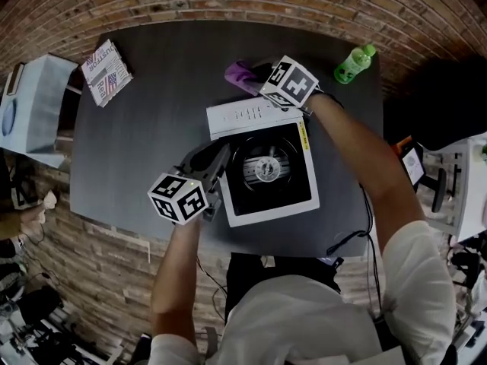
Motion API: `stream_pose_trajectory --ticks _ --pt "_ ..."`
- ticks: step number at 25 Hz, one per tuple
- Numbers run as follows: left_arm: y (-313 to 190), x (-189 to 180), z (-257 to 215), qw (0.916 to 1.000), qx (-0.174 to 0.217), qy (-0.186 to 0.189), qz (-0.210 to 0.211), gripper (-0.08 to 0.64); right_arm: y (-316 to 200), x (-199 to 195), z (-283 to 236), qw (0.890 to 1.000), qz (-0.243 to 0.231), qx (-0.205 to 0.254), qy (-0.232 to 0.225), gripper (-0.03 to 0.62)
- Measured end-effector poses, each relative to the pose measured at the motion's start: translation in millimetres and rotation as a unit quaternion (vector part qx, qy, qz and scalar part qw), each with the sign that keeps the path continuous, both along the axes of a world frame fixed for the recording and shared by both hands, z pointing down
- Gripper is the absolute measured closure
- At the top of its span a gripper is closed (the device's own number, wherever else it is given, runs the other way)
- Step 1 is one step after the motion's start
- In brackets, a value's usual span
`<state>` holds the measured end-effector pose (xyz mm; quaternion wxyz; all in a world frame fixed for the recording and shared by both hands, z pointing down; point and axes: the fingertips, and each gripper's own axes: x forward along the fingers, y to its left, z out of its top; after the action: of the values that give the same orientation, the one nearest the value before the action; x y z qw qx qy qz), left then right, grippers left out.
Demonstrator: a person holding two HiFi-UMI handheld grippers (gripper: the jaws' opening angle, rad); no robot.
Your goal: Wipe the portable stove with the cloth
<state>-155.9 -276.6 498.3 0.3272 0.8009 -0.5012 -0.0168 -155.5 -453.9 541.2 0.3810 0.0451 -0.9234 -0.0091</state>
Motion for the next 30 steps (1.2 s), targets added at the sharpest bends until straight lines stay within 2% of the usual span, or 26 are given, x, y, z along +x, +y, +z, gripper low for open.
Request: stream_pose_trajectory --ticks 5,9,13,17,20,30 --pt "-4.4 -10.4 5.1 1.0 -0.005 0.001 -0.007 0.505 12.6 -30.4 24.4 0.996 -0.083 -0.011 0.04 0.497" --pt "-7.2 -15.9 8.3 1.0 -0.007 0.002 -0.006 0.505 24.9 -53.0 41.7 0.987 -0.146 -0.013 0.07 0.499" --pt "-6.9 -21.4 10.6 0.9999 -0.009 0.002 -0.006 0.505 43.3 -66.8 52.9 0.969 -0.225 -0.009 0.102 0.502" --pt "-6.5 -27.2 11.1 0.9999 -0.009 0.003 -0.007 0.505 58.9 -67.7 60.9 0.943 -0.3 0.0 0.146 0.503" --pt "-5.6 -30.0 10.8 0.9999 -0.009 0.004 -0.008 0.505 62.8 -65.6 62.2 0.932 -0.323 0.001 0.162 0.505" --pt "-3.1 -25.5 8.6 1.0 -0.007 0.004 -0.003 0.505 57.1 -39.6 55.8 0.917 -0.346 0.004 0.197 0.509"
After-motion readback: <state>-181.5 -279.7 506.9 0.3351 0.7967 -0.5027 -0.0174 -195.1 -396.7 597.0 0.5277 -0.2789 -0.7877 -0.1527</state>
